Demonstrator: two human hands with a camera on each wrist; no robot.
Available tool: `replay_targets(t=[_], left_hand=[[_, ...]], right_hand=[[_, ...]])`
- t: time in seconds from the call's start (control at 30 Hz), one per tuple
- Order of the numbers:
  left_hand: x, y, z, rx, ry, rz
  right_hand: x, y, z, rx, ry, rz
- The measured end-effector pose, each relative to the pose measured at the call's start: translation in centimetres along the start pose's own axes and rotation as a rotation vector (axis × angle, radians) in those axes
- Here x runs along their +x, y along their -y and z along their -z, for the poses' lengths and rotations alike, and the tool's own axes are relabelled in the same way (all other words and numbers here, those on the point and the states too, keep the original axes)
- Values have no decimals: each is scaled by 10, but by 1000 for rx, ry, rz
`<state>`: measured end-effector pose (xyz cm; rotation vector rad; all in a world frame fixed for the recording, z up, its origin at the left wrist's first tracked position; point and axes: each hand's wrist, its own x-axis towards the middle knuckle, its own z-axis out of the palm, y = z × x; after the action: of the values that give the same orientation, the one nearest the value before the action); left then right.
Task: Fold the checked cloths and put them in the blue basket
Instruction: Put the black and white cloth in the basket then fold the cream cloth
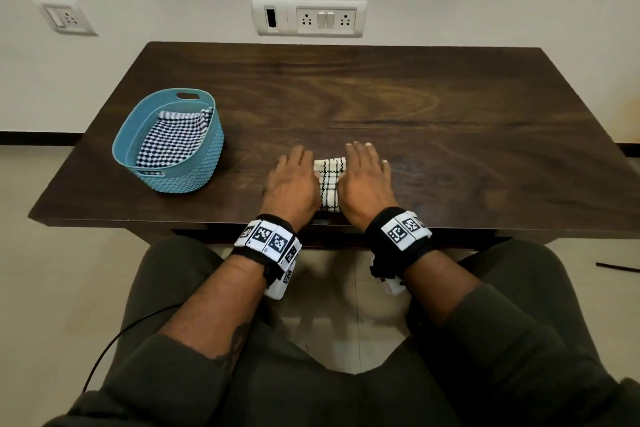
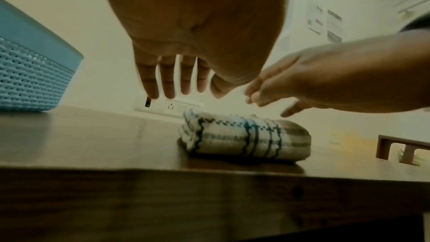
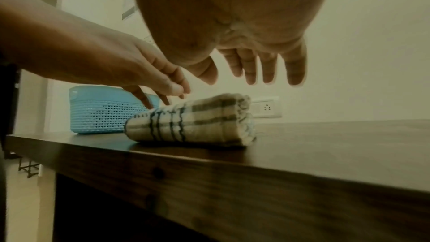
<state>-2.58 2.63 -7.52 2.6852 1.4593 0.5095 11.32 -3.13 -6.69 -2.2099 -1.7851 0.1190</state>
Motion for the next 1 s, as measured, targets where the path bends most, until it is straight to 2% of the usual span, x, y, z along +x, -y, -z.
replay_targets(t=[0.07,0.2,0.53,0.6,0.63,0.7,0.73,0.77,0.83,0.9,1.0], left_hand=[[0,0,-10,-5,97,-87],[-2,6,-32,41,316,-69],[11,14,-33,-41,459,-27],[14,13,-26,-181,451,41],[17,13,-23,-310,407,110],[20,13,-13,-530,253,345],[21,14,-9,-553,180,461],[19,14,-6,-512,161,543],[17,7,-2,-395,244,594],[16,-5,1,-363,321,585],[25,-17,8,-429,405,649]], right_hand=[[2,7,-9,-19,141,92],[5,-2,-28,-78,367,63],[25,-10,-32,-67,469,37],[24,-14,-23,77,444,-2],[23,-17,-17,198,385,-54],[19,-25,-4,364,144,-213],[18,-28,0,384,27,-295],[16,-31,5,386,-22,-378],[13,-31,8,384,89,-478],[11,-26,3,382,195,-455],[11,-19,-1,362,231,-397]])
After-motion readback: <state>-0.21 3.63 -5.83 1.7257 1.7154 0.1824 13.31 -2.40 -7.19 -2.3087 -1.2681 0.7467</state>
